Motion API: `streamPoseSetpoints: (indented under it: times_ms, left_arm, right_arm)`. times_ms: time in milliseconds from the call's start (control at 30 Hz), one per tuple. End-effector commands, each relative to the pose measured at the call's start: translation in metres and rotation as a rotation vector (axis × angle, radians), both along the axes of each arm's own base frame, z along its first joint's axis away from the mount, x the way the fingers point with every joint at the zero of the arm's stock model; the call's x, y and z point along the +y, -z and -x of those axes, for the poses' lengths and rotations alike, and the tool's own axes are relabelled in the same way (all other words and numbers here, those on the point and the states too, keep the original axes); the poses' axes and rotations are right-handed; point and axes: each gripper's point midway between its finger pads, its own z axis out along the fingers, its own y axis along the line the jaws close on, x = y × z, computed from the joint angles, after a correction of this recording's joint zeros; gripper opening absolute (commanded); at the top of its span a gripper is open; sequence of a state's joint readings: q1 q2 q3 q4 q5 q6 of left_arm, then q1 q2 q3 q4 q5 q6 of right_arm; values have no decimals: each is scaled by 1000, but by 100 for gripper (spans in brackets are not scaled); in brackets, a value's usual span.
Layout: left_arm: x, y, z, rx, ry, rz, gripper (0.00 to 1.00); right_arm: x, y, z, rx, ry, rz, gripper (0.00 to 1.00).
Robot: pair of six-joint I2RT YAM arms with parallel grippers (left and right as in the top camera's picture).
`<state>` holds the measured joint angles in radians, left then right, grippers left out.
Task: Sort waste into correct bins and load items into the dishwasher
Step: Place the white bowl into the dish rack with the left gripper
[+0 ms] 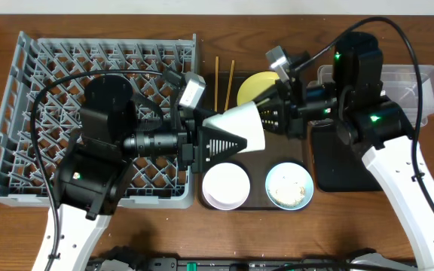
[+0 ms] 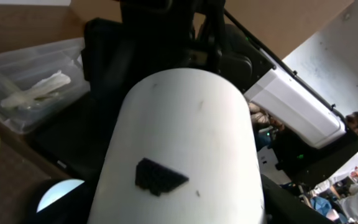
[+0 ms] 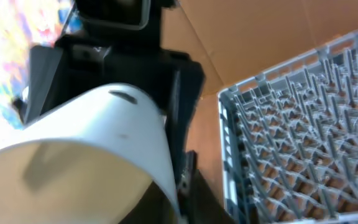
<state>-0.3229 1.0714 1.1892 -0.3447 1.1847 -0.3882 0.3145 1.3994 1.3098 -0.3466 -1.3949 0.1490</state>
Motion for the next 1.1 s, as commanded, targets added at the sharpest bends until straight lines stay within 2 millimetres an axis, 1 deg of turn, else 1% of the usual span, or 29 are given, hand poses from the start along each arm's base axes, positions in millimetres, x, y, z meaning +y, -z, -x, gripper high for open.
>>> streamPoseSetpoints:
  times_ms: [0, 67, 133, 167, 233, 333, 400, 467, 533, 600, 633, 700, 800, 867, 933, 1000, 1067]
  left_arm:
    - [8, 2, -10, -7, -95, -41, 70]
    - [21, 26, -25, 37, -206, -130, 70]
    - [45, 57, -40, 105, -352, -257, 70]
    - [60, 72, -46, 148, -426, -317, 70]
    - [88, 93, -52, 221, -545, -404, 70]
    - [132, 118, -55, 338, -726, -513, 69]
    - [165, 133, -52, 420, -858, -588, 69]
    - [201, 148, -45, 503, -1005, -681, 69]
    - [234, 160, -34, 593, -1149, -766, 68]
    - [268, 169, -17, 687, -1309, -854, 68]
    - [281, 171, -9, 725, -1373, -885, 68]
    - [299, 173, 4, 775, -1460, -927, 69]
    - [312, 175, 9, 816, -1512, -928, 69]
    - [326, 177, 13, 834, -1567, -961, 69]
    - [338, 183, 15, 863, -1604, -992, 69]
    - [345, 191, 16, 918, -1624, -995, 69]
    - [352, 200, 12, 969, -1640, -994, 69]
  right_arm:
    - [0, 7, -16, 4, 87, 39, 54]
    - [-8, 9, -27, 15, 143, 53, 64]
    - [-20, 13, -43, 34, 229, 77, 69]
    - [-28, 18, -52, 48, 283, 97, 70]
    - [-42, 28, -65, 88, 376, 143, 71]
    - [-59, 48, -75, 168, 493, 231, 72]
    - [-67, 68, -77, 214, 561, 316, 72]
    - [-74, 84, -76, 242, 603, 393, 72]
    - [-80, 100, -74, 267, 643, 474, 72]
    - [-86, 111, -72, 287, 678, 536, 72]
    - [-88, 116, -71, 291, 690, 566, 72]
    - [-90, 122, -69, 286, 698, 602, 72]
    - [-93, 126, -69, 290, 712, 625, 74]
    - [-93, 125, -70, 287, 715, 625, 75]
    - [-93, 125, -70, 284, 716, 624, 75]
    - [-93, 125, -70, 284, 717, 624, 75]
    - [-93, 125, -70, 284, 717, 624, 75]
